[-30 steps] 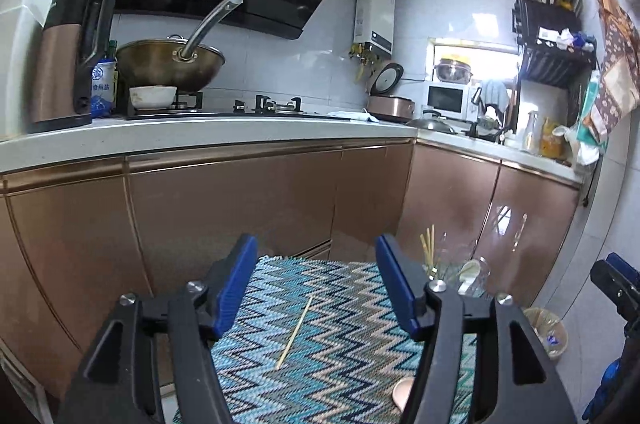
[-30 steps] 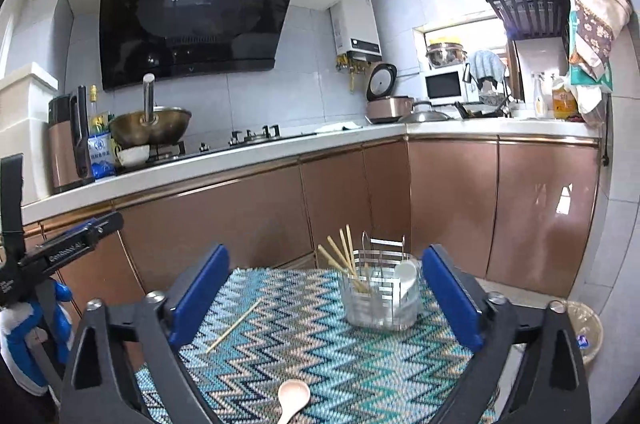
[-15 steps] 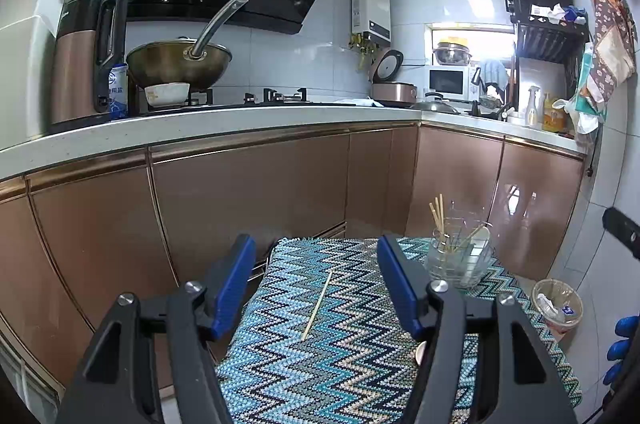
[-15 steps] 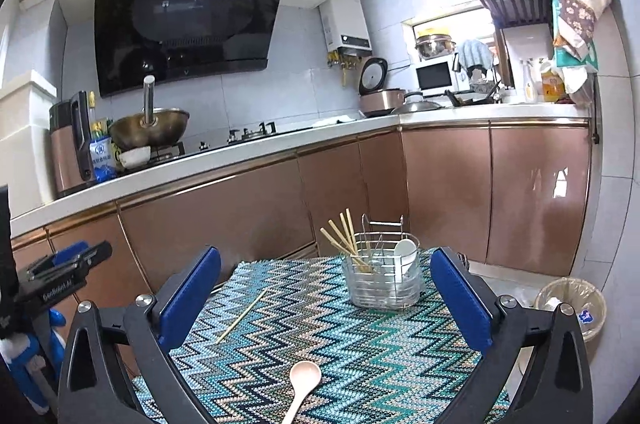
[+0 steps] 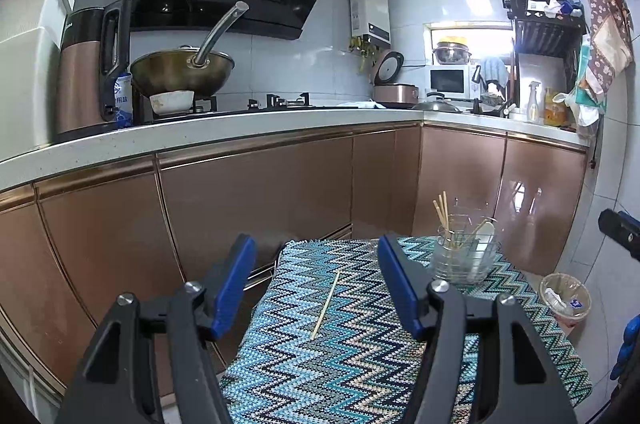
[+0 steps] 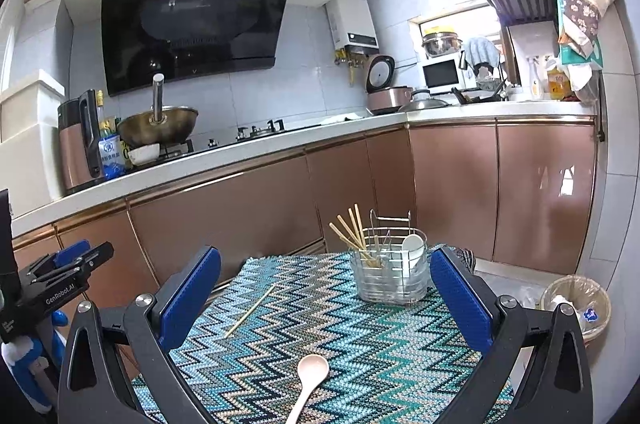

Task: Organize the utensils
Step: 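Move both open tools back over the last chopstick and white spoon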

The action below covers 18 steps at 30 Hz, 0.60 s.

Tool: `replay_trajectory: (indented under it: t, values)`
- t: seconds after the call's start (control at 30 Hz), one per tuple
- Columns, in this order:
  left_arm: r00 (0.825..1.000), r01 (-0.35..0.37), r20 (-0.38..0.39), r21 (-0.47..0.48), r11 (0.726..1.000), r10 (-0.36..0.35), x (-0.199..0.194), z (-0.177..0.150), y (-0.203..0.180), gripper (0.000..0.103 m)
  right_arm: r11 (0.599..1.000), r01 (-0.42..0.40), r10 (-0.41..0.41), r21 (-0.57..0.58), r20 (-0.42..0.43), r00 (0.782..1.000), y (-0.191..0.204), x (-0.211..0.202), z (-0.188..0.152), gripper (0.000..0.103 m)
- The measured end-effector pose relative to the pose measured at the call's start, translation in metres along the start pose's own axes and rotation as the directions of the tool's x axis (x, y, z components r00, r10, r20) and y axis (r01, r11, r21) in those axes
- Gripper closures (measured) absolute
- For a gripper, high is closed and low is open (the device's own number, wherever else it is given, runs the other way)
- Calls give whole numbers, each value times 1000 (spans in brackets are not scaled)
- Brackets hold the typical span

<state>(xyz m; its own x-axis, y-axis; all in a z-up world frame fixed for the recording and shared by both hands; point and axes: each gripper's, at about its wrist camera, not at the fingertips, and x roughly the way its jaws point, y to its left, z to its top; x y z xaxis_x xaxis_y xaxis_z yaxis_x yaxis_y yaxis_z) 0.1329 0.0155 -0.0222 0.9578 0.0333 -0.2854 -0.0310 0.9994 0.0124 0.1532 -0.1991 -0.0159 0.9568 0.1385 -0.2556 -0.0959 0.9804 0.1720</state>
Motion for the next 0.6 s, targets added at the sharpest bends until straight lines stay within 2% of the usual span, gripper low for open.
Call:
replay_trajectory:
  t: [0.6]
  values:
    - [996,4,-89,57,998,1,43,-16,-20,41,999,-8,14,50,-122,992,-29,36,-23,0]
